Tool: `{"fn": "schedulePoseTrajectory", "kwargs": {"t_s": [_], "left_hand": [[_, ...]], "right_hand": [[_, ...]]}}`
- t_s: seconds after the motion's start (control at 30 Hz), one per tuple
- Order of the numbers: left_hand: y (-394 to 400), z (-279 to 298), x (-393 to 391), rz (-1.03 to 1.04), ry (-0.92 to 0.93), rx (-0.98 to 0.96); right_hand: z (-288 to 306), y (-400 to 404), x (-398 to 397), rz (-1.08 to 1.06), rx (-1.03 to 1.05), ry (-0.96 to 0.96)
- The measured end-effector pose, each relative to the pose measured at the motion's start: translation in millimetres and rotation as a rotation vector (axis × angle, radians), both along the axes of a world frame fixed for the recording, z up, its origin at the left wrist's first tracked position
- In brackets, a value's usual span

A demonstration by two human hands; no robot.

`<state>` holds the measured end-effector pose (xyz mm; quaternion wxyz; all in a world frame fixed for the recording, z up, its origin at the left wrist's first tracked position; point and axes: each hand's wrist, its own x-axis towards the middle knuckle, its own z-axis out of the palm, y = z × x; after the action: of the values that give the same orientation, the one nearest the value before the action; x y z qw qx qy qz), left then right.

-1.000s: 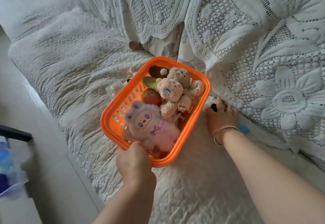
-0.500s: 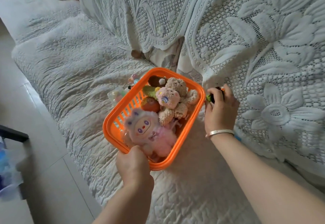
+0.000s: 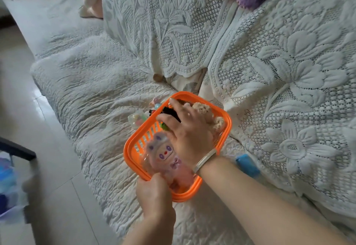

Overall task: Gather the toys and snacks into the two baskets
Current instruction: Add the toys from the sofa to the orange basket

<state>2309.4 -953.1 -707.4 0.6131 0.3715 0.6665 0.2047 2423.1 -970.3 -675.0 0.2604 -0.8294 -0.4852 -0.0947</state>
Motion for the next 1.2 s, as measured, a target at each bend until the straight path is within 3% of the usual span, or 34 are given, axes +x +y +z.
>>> {"fn": "schedulePoseTrajectory", "kwargs": {"t_s": [0.2, 0.33, 0.5, 0.67, 0.77, 0.83, 1.0, 1.13, 1.2], "left_hand": [[4, 10, -10, -0.006, -0.028, 0.03], [7, 9, -15, -0.007, -0.022, 0.041], [3, -1, -13, -0.007, -0.014, 0.018], [-6, -6, -3, 0.01, -0.027, 0.019], [-12, -11, 4, 0.009, -0.033, 0.018], [-16, -17, 7, 0.0, -0.033, 0.02], [-25, -31, 15, 0.006, -0.018, 0.006], [-28, -36, 20, -0.025, -0.007, -0.005], [-28, -38, 19, -0.039, -0.002, -0.007]], "right_hand": [[-9, 27, -31, -0.006, -0.396, 0.104], [-12, 26, -37, 0.044, -0.47, 0.126], [-12, 11, -30, 0.011, -0.259, 0.135], [-28, -31, 2, -0.363, 0.129, 0.083], [-55, -78, 29, -0.6, 0.232, 0.101], [-85, -106, 39, -0.715, 0.096, 0.151], [-143, -143, 39, -0.725, -0.531, 0.362], [-160, -158, 42, -0.633, -0.702, 0.491], [-162, -162, 43, -0.628, -0.72, 0.447]]}}
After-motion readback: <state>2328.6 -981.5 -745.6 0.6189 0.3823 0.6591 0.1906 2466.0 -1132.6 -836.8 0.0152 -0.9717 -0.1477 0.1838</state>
